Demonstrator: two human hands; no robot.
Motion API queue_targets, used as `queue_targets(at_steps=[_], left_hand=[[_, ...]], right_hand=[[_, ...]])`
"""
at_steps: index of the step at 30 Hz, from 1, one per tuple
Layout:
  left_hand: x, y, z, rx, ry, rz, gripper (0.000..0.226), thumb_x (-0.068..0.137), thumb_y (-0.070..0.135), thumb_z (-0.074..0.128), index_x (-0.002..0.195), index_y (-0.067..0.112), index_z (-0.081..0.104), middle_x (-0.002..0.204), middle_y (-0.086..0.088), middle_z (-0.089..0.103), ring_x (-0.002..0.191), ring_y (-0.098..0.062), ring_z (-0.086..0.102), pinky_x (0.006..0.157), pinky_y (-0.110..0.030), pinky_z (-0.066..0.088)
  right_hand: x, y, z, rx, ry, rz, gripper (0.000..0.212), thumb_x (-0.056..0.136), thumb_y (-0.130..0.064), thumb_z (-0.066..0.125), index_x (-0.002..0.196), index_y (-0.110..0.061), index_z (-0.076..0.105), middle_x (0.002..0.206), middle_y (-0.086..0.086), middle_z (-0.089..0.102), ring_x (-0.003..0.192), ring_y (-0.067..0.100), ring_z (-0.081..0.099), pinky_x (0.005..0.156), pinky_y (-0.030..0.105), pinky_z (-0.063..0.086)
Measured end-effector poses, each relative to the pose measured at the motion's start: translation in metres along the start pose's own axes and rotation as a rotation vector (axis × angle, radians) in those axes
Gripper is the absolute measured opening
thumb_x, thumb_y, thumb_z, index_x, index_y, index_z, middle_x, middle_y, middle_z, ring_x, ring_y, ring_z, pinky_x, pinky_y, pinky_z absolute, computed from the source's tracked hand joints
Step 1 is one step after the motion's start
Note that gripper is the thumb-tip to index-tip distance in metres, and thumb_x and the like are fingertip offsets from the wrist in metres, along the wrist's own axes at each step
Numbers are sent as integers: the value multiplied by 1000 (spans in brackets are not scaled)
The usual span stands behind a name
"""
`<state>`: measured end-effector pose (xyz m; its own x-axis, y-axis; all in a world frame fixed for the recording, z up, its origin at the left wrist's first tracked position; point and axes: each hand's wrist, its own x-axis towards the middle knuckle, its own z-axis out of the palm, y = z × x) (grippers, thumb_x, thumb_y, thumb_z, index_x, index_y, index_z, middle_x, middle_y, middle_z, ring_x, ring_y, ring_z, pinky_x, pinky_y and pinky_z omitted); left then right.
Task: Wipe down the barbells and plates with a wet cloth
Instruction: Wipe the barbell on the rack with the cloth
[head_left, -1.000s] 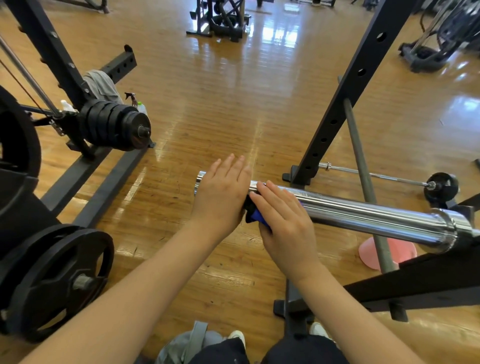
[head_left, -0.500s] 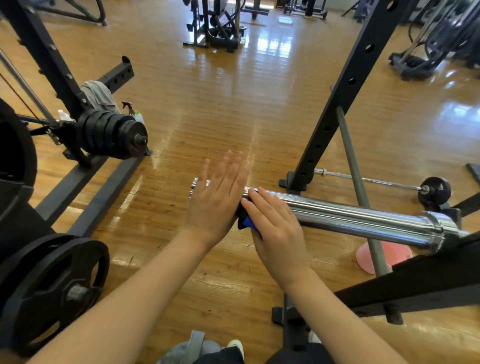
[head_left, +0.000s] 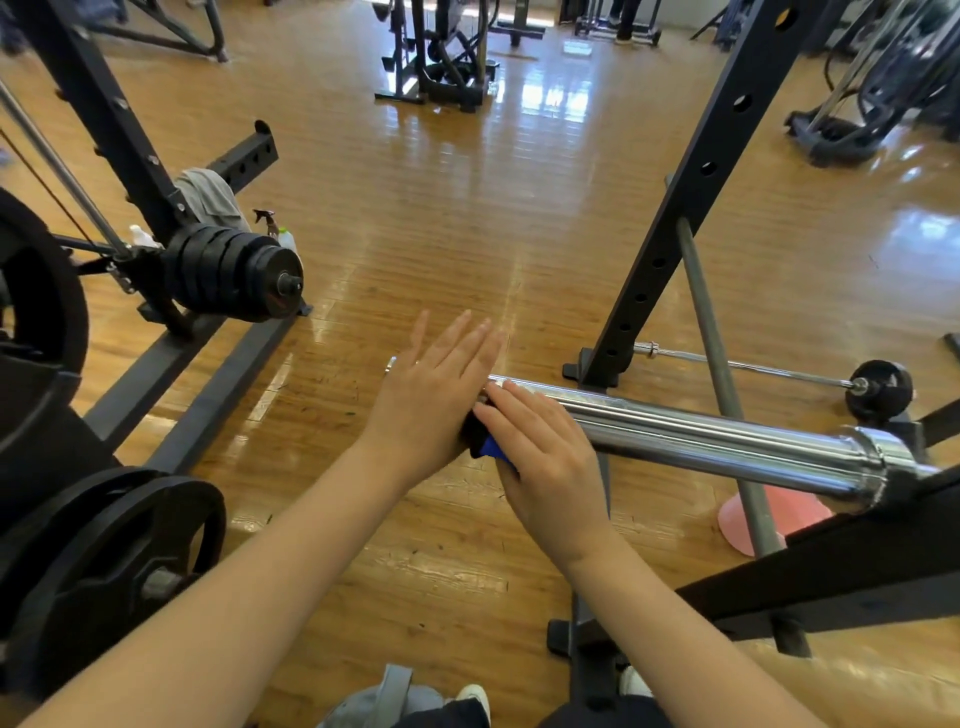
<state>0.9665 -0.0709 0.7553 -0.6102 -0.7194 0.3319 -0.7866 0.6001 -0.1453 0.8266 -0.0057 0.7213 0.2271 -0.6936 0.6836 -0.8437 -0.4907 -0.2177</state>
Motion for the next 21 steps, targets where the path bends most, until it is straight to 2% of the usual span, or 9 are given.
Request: queue_targets(at_steps=[1,5,7,10,13,15,17,18,21], left_hand=[[-9,2,8,-24,67,-36,78,72,21,77,138,2,41,139,-16,49,132,-33,42,112,-55,20],[-16,10,20,14,151,-119,84,66,11,81,137,5,35,140,-16,48,133,-34,40,110,-53,15],[-13,12,21,26,146,-151,82,68,7,80,136,6,36,140,-15,48,134,-34,39,110,-53,15],[-11,12,22,15,133,-156,78,67,8,80,135,6,41,139,-15,49,133,-33,41,110,-54,18],[-7,7,14,31,29,-119,81,60,18,84,132,5,50,134,-13,55,129,-31,47,108,-54,27],[2,2,1,11,-90,-61,86,70,31,79,143,8,38,146,-8,42,138,-26,34,113,-47,20],[7,-5,0,-6,-178,-39,82,87,38,60,151,13,16,158,-6,14,146,-23,7,117,-44,3],[7,-6,-2,-18,-175,-42,80,87,35,59,151,11,16,158,-9,12,146,-26,5,116,-46,2],[-1,-1,3,29,-17,-65,81,70,27,71,140,3,40,147,-19,38,138,-36,31,111,-55,18]], right_hand=[[-2,4,0,-10,2,-21,33,86,-5,55,118,-4,64,126,12,61,123,22,49,104,38,40],[-18,19,-13,-42,51,4,40,86,-4,54,126,-10,54,130,9,56,125,21,47,105,39,40],[-24,23,-18,-57,73,24,43,85,-3,53,127,-12,49,131,7,52,126,21,46,106,38,38],[-24,21,-18,-53,92,77,42,83,-2,54,124,-8,58,128,10,56,125,22,48,108,38,37],[-20,13,-11,-55,99,114,36,83,-3,56,118,-5,63,125,11,59,124,23,50,110,37,34],[-13,6,-3,-52,84,92,36,83,-3,56,118,-4,63,125,12,61,123,24,50,109,39,36],[-3,-2,5,-44,70,68,35,84,-2,53,117,-3,65,124,13,61,123,24,49,110,38,34],[1,-5,8,-43,60,59,35,85,-3,51,116,-3,65,124,14,61,123,24,49,110,38,33],[0,-2,6,-42,39,35,34,86,-3,50,117,-3,65,125,13,61,124,23,47,110,37,33]])
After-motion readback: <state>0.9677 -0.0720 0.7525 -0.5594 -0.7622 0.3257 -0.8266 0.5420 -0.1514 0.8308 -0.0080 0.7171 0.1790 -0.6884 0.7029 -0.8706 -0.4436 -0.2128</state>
